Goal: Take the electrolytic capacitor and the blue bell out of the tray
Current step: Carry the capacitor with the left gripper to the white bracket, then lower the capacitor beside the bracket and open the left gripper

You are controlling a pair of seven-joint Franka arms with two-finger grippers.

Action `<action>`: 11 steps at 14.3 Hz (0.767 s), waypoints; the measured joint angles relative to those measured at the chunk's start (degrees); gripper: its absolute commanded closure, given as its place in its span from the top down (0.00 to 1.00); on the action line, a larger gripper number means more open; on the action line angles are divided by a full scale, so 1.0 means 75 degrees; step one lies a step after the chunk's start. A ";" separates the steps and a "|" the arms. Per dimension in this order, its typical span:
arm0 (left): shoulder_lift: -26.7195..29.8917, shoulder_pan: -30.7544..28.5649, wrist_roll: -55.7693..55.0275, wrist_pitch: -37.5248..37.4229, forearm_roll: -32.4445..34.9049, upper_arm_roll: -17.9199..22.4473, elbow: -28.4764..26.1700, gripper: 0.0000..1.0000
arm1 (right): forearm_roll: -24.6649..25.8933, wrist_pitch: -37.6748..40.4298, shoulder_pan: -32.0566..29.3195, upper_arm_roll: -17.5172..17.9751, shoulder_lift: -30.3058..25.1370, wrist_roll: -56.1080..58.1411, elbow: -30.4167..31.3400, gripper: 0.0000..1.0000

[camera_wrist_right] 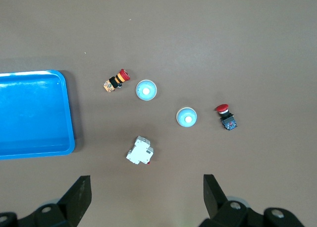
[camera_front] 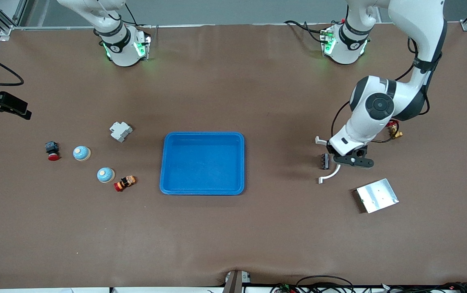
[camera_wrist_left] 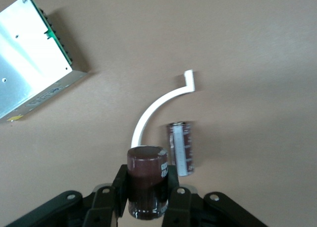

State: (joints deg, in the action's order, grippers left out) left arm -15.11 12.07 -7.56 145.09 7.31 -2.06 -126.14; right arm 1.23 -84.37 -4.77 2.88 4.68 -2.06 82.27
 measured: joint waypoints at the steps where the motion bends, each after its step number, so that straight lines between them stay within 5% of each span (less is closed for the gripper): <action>1: 0.0013 -0.0101 0.0049 0.0326 0.0000 0.0001 -0.0238 0.00 | 0.0000 0.0000 0.0000 0.0000 0.0000 0.0000 0.0000 1.00; 6: 0.0021 -0.0479 0.0085 0.1766 0.0000 0.0001 -0.1068 0.00 | 0.0000 0.0000 0.0000 -0.0001 0.0000 0.0000 0.0001 1.00; 11: -0.0045 -0.0893 0.0437 0.2128 0.0000 0.0001 -0.1215 0.00 | 0.0000 0.0000 -0.0001 -0.0002 0.0000 0.0000 0.0002 1.00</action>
State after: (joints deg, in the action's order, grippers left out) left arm -15.44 5.37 -4.28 161.05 7.32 -2.05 -135.26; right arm 1.23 -84.37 -4.77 2.87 4.69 -2.06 82.28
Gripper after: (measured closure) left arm 0.656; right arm 0.000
